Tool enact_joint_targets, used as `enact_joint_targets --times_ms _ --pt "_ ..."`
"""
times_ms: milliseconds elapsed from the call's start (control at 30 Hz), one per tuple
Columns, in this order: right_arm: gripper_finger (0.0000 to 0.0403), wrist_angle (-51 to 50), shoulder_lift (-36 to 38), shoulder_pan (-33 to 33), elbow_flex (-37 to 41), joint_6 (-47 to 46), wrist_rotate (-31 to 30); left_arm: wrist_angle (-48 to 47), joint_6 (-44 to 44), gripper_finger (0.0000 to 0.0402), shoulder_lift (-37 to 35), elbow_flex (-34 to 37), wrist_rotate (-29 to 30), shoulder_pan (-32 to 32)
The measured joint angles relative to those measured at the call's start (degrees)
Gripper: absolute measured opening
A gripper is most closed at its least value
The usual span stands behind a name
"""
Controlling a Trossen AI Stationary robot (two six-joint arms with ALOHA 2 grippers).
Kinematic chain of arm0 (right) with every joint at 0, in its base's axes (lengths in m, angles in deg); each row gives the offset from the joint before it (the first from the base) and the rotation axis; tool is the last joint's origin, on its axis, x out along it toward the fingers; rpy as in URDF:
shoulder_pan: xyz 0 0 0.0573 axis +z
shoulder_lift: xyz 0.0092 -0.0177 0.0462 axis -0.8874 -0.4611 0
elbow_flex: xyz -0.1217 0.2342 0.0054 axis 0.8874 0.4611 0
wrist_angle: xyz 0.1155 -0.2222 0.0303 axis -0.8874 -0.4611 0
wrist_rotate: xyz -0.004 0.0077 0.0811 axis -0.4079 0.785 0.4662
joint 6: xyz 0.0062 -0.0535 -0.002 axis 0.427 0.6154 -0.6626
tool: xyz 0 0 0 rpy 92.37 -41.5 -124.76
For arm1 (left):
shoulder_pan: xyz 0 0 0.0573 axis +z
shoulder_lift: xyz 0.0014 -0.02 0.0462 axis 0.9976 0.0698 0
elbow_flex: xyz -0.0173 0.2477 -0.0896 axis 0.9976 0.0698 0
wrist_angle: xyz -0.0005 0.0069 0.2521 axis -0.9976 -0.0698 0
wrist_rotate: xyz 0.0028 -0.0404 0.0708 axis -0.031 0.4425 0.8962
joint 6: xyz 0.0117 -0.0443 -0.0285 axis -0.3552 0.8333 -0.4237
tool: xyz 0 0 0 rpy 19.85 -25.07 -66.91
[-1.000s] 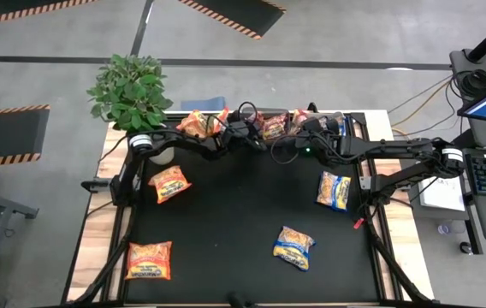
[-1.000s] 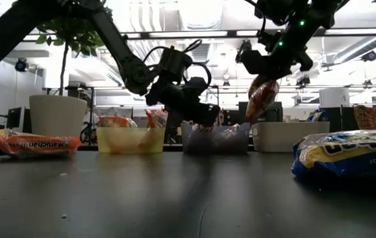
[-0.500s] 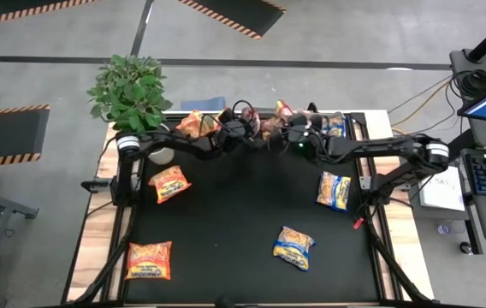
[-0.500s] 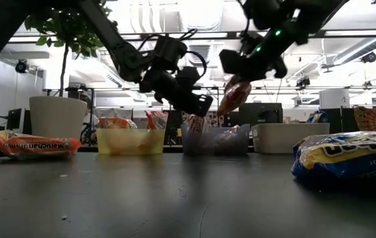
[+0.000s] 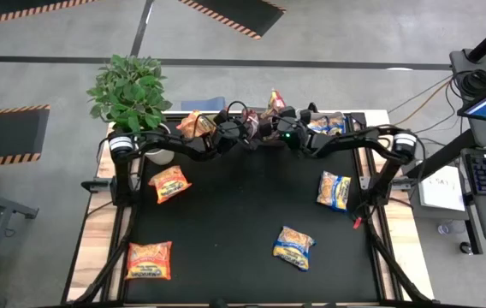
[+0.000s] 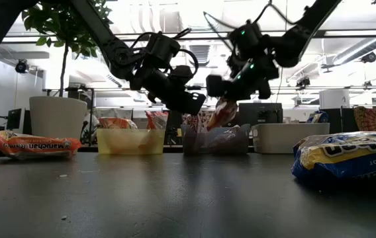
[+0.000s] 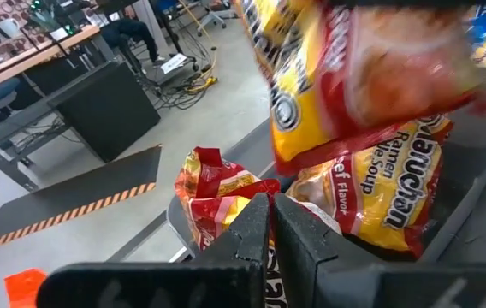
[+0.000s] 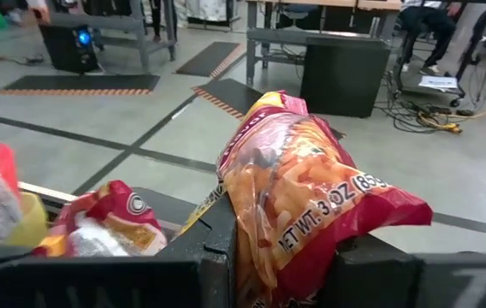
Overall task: Sort Maruchan noodles
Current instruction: Put the red noodle pack into the black bin
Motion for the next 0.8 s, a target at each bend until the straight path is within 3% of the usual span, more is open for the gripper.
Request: enact_joint_targets --times_ms 400,567,800 --pt "0.0073 -3.74 -9.32 -1.1 -8.23 -0.01 0.2 -0.23 1.42 0.0 -0.48 0.33 -1.9 0.04" --pt "0.0116 -9.46 -11.76 -1.07 -12.37 -0.03 1.03 -0.39 1.77 0.0 -0.48 0.37 -1.9 0.09" --pt "0.0181 -16.33 -11.48 -0.8 -14.85 -1.57 7.2 -1.52 2.85 0.0 -0.78 0.85 -1.79 0.07"
